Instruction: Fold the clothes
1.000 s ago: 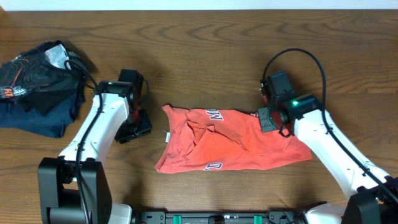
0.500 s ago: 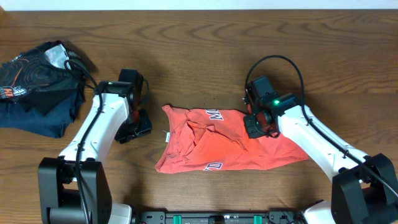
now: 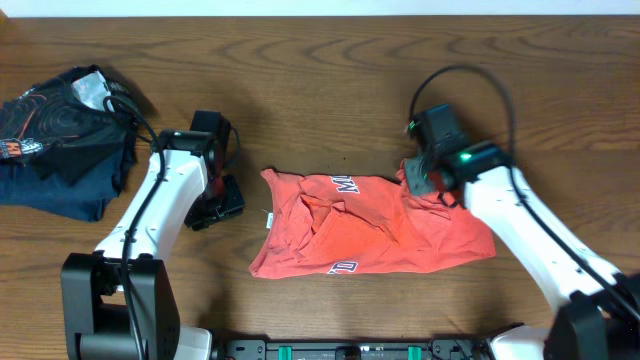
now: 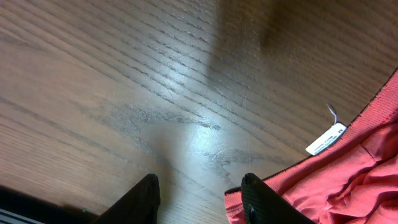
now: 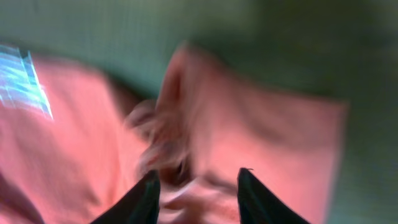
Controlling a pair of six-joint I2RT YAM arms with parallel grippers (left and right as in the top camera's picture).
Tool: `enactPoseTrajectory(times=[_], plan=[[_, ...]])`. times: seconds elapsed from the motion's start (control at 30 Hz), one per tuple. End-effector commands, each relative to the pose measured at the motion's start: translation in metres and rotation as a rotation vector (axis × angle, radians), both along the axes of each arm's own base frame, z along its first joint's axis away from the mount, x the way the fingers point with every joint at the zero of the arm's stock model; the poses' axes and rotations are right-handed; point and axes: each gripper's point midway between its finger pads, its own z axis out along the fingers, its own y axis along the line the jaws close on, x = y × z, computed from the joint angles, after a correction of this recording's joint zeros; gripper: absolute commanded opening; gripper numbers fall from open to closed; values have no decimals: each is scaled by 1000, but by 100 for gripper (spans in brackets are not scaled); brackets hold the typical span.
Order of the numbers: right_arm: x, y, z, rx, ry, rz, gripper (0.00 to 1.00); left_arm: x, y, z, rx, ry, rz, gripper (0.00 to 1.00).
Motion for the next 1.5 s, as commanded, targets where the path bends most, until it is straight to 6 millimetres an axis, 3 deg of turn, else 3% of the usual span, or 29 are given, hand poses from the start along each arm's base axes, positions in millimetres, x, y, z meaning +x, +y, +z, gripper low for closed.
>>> enactPoseTrajectory(times=[0.0, 0.23, 0.43, 0.6, 0.83, 1.07, 1.3, 1.47], plan=[[17, -4, 26, 52, -90, -36, 44, 5, 1, 6, 3, -22, 0, 45], [1, 9, -7, 91, 52, 3, 49, 5, 1, 6, 2, -22, 0, 45], [-11, 8, -47, 46, 174, 4, 39, 5, 1, 5, 2, -24, 0, 45], [-33, 40, -63, 148, 295, 120, 38, 5, 1, 5, 2, -25, 0, 45], [-71, 68, -72, 176, 430, 246, 45, 5, 1, 5, 2, -25, 0, 45], [-94, 68, -76, 149, 521, 264, 48, 5, 1, 5, 2, -25, 0, 45], [-133, 111, -51, 456, 659, 468, 54, 5, 1, 5, 2, -25, 0, 45], [-124, 96, -59, 346, 628, 411, 45, 5, 1, 5, 2, -25, 0, 45]])
